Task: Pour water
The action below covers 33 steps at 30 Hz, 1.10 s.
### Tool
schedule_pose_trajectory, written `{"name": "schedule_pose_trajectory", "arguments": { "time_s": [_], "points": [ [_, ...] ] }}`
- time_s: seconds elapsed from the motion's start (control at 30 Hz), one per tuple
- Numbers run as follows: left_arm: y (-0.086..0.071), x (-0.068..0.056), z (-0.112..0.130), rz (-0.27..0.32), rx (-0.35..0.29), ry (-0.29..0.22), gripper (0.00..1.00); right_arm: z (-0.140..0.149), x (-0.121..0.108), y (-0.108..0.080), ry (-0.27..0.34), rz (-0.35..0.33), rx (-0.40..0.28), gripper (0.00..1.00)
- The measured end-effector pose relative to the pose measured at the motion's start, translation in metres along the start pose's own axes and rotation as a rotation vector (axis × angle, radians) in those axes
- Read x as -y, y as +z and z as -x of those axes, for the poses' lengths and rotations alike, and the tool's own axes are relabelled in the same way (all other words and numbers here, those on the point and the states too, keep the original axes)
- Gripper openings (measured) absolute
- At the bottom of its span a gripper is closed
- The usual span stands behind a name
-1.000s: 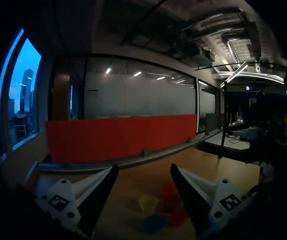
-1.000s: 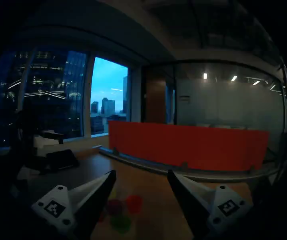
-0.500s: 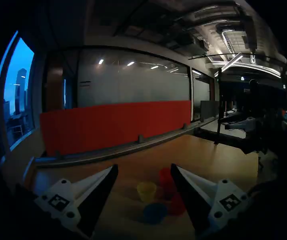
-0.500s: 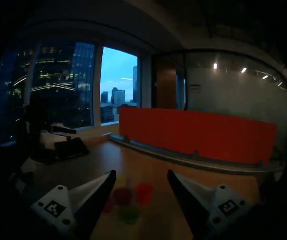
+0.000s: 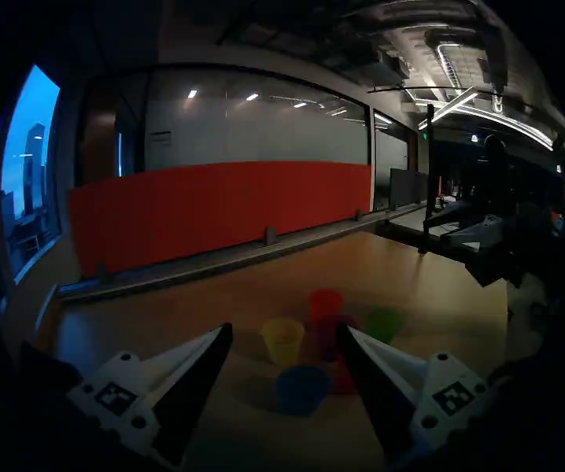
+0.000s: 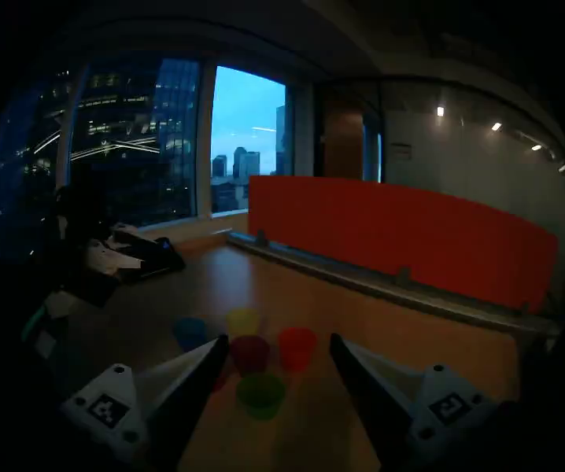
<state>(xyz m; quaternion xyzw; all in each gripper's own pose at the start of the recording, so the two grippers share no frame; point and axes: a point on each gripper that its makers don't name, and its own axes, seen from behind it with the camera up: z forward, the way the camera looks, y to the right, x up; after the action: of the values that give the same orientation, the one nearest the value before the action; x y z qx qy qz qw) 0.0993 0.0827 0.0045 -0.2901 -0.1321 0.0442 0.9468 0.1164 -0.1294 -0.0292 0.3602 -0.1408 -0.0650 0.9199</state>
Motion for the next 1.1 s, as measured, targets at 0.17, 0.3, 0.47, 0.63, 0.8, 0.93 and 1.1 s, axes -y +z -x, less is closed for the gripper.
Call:
{"name": "schedule_pose_trajectory", "arguments": {
  "time_s": [0.17, 0.3, 0.47, 0.63, 0.8, 0.93, 1.1],
  "points": [
    [0.006, -0.002, 0.017, 0.016, 0.027, -0.004, 0.97, 0.018, 0.002, 0.009, -0.008, -0.016, 0.035, 0.99],
    [0.012, -0.003, 0.03, 0.027, 0.053, 0.0, 0.97, 0.033, 0.004, 0.017, -0.019, -0.027, 0.064, 0.99],
    [0.017, -0.003, 0.046, 0.037, 0.086, 0.012, 0.98, 0.053, 0.006, 0.025, -0.029, -0.043, 0.1, 0.99],
    [0.022, -0.008, 0.065, 0.06, 0.121, 0.021, 0.98, 0.072, 0.008, 0.033, -0.031, -0.057, 0.133, 0.99],
    [0.028, -0.014, 0.083, 0.081, 0.156, 0.035, 0.97, 0.091, 0.01, 0.041, -0.02, -0.073, 0.165, 0.99],
    [0.031, -0.016, 0.095, 0.086, 0.179, 0.049, 0.98, 0.104, 0.01, 0.046, -0.017, -0.081, 0.187, 0.99],
    [0.034, -0.019, 0.111, 0.099, 0.21, 0.057, 0.98, 0.119, 0.009, 0.053, -0.02, -0.088, 0.212, 0.99]
  ]
}}
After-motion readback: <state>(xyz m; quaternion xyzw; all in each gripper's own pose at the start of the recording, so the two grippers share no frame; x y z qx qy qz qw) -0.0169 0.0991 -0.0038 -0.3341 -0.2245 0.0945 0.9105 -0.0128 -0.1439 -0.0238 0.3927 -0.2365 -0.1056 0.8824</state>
